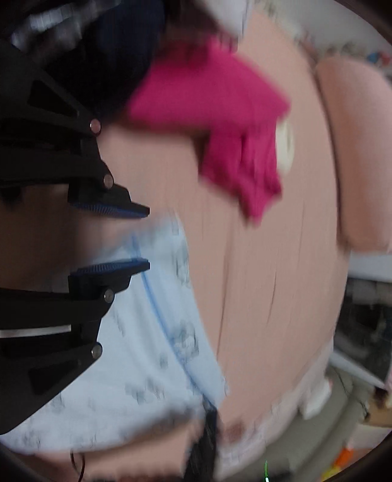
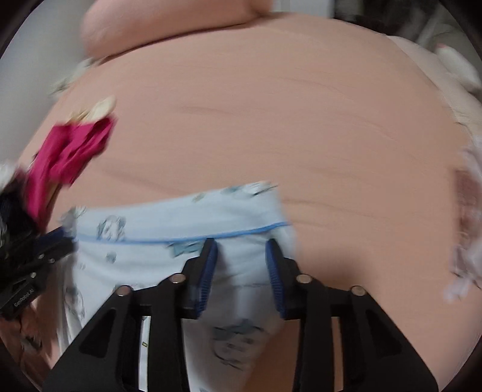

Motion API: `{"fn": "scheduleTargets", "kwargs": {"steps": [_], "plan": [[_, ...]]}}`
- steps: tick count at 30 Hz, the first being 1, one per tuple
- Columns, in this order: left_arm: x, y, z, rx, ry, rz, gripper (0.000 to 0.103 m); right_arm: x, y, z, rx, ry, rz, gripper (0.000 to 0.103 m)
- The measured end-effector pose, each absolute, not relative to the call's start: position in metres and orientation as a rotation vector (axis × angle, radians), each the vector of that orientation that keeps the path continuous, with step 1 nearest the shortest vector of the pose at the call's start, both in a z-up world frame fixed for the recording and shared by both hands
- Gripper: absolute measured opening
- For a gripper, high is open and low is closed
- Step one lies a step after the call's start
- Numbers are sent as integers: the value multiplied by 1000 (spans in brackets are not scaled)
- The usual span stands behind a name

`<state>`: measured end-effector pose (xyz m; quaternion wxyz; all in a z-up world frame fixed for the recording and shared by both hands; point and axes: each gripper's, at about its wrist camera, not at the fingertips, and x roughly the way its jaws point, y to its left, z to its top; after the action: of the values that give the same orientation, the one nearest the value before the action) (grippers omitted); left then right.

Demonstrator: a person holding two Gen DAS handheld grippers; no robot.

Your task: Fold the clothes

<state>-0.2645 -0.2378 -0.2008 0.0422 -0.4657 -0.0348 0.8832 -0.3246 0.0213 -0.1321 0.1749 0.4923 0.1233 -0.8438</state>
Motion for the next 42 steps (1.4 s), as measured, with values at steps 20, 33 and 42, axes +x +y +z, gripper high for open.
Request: {"fn": "scheduleTargets", "kwargs": {"steps": [20, 33, 42], "plan": [[-222, -168, -191, -1301, 236, 2397, 55, -218, 35, -156, 1379, 549, -2330, 50], [-196, -188, -190, -1308, 396, 2404, 78, -230, 82, -166, 1495, 496, -2313, 65], [-200, -149, -203, -1278, 537, 2316, 78, -201, 85, -151, 1483, 305, -2232, 65]]}}
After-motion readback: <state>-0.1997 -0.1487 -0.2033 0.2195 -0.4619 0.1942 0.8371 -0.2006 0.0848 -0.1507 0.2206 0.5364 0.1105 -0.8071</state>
